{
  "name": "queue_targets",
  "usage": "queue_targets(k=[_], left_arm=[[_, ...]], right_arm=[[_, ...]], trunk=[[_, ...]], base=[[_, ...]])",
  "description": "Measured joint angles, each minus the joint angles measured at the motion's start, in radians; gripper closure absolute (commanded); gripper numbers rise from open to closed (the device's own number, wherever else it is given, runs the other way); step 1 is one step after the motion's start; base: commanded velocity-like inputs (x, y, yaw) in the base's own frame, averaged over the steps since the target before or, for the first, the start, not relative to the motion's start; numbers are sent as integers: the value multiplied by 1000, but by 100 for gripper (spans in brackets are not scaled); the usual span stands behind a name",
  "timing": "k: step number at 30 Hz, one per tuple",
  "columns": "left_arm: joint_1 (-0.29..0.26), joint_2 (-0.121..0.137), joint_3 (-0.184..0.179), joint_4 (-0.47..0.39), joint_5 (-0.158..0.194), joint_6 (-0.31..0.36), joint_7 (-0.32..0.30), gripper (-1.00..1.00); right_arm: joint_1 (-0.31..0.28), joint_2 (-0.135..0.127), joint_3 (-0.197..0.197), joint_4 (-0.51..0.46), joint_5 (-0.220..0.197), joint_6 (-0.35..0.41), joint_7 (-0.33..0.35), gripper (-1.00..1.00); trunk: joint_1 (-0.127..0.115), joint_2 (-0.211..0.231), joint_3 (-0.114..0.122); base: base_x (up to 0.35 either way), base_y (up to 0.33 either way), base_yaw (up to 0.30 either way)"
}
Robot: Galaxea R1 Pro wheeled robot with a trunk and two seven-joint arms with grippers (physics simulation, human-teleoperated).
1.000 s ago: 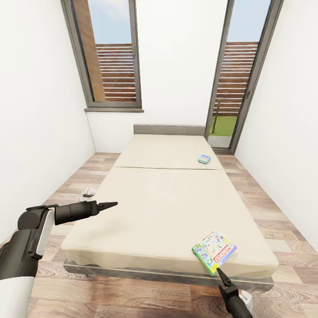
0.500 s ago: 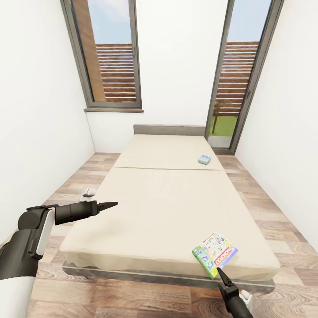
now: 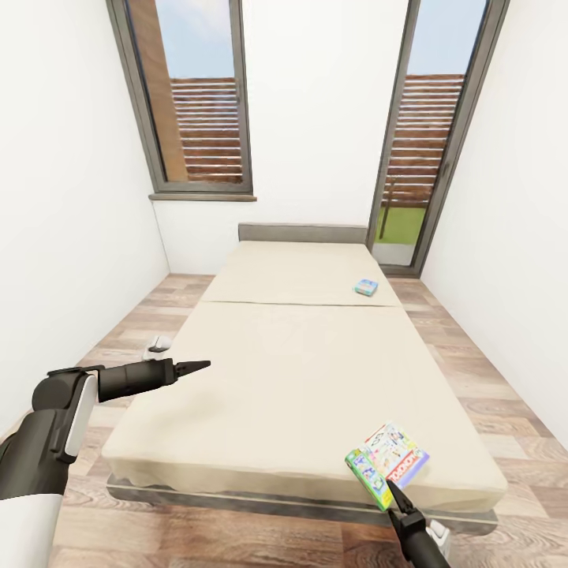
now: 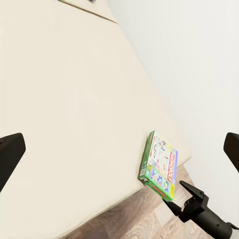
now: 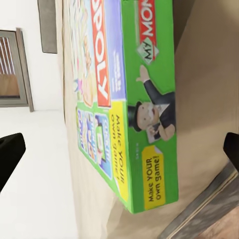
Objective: Put all the toys in the child's room - the three board games (two on the bed and one on the table), the two jigsaw puzzles on the table, and the tennis ball on the table - inside the toy box on the table in the child's room.
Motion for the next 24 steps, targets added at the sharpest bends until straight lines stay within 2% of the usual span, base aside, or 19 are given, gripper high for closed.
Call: queue_targets(k=[24], left_arm=[[0,0,0,0,0,0,0,-100]], right_arm=[[0,-1,0,6,1,-1,0,-100]], trunk=[[0,0,0]], base=[[13,3,0]])
